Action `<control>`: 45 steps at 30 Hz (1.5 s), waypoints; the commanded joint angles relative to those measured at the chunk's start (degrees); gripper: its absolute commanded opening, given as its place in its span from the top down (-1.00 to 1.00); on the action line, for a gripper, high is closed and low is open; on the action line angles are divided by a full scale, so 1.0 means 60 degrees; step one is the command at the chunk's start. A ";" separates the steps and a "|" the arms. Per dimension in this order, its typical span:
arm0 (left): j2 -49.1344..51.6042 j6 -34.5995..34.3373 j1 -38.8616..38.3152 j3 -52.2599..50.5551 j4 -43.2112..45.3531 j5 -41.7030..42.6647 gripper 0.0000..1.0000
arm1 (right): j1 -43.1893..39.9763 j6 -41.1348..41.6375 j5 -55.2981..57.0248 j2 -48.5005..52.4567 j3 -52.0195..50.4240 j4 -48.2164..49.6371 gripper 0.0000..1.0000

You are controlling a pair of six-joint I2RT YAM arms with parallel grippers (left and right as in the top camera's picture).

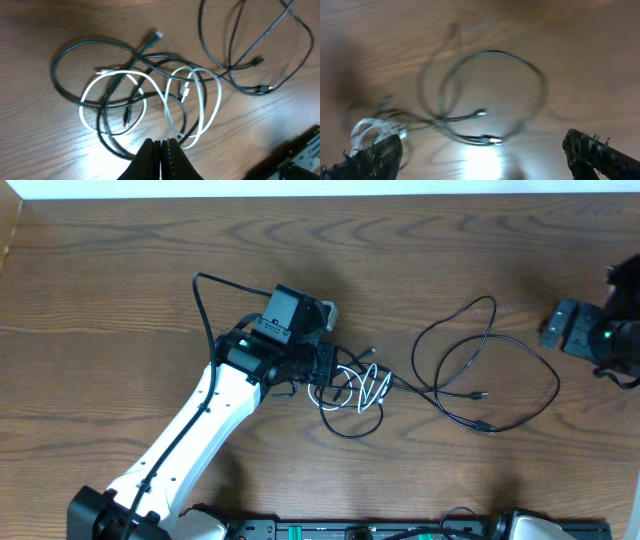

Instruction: Untangle cables

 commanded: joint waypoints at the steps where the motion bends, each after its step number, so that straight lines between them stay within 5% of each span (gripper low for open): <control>1: -0.0015 -0.0044 0.0033 0.0131 -0.0346 -0.0878 0.84 | 0.0368 -0.1060 -0.2178 0.0171 -0.0433 0.0102 -0.98; 8: -0.0007 -0.0047 0.0033 -0.0120 -0.0882 -0.1566 0.70 | 0.1719 -0.1147 -0.3049 0.0543 -0.2011 0.1180 -0.95; 18: -0.0004 -0.0047 0.0033 -0.0244 -0.0852 -0.1570 0.69 | 0.3632 0.0448 -0.3118 0.0750 -0.3894 0.3224 -0.76; 30: -0.0004 -0.0044 0.0033 -0.0244 -0.0845 -0.1570 0.69 | 0.5235 0.4415 -0.2466 0.0750 -0.6164 0.6277 -0.36; 34: -0.0004 -0.0044 0.0033 -0.0244 -0.0845 -0.1570 0.69 | 0.5595 0.5337 -0.2437 0.0754 -0.6732 0.7391 -0.12; 45: -0.0004 -0.0044 0.0033 -0.0244 -0.0849 -0.1566 0.69 | 0.6404 0.6936 -0.1891 0.0790 -0.7493 0.8663 0.06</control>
